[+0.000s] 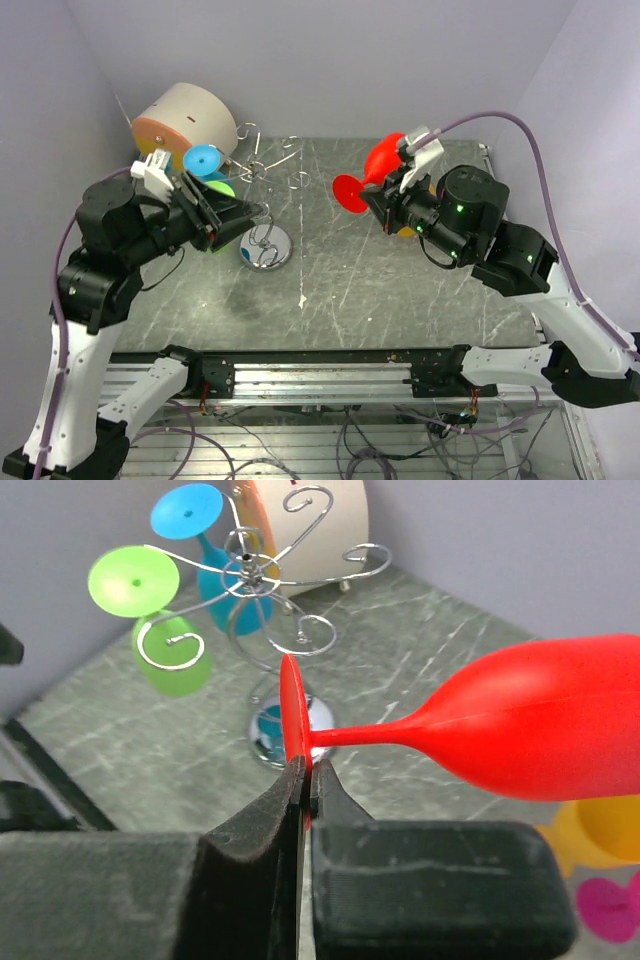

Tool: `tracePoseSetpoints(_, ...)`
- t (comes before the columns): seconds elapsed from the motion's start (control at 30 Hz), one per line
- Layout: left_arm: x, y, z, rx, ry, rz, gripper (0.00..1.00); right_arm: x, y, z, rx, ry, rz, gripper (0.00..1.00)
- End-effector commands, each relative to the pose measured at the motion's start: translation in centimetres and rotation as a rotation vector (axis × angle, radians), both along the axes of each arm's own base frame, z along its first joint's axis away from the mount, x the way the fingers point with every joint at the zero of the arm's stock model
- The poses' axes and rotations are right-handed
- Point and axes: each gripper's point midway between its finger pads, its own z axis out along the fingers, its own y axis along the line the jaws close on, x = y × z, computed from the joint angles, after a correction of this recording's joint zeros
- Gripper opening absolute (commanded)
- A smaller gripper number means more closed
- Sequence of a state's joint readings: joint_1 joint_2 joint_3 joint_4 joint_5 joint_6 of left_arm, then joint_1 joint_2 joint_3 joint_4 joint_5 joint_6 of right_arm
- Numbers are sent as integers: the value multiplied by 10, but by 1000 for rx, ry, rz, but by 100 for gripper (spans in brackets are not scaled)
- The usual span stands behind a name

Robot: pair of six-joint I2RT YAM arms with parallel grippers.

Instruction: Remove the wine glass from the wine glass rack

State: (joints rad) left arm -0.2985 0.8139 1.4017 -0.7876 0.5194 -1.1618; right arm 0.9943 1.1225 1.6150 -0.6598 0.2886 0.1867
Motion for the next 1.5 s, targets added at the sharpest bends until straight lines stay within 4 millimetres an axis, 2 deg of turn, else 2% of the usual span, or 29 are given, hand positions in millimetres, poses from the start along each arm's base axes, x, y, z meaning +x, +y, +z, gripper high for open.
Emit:
tracePoseSetpoints(0.0,-11,-21,41,-137,-25,-166,68,10,-7,13,-208,-225,45,0)
tracePoseSetpoints(0.27,-6,-27,27,-187,64,-180,67,4,14,30,-253,-487,176,0)
tracePoseSetpoints(0.43,-6,-26,22,-189,82,-174,67,-17,35,34,-267,-601,312,0)
tracePoseSetpoints(0.6,-5,-26,19,-186,95,-165,67,-47,60,39,-285,-752,405,0)
tracePoseSetpoints(0.8,-7,-26,16,-200,108,-169,66,-71,91,29,-412,-865,363,0)
tracePoseSetpoints(1.0,-20,-22,14,-207,116,-165,66,-77,100,20,-532,-979,242,0)
tracePoseSetpoints(1.27,-33,-15,-4,-195,155,-135,66,-84,83,33,-486,-1085,112,0)
tracePoseSetpoints(1.47,-35,-15,-8,-211,175,-136,66,-93,92,24,-517,-1140,110,0)
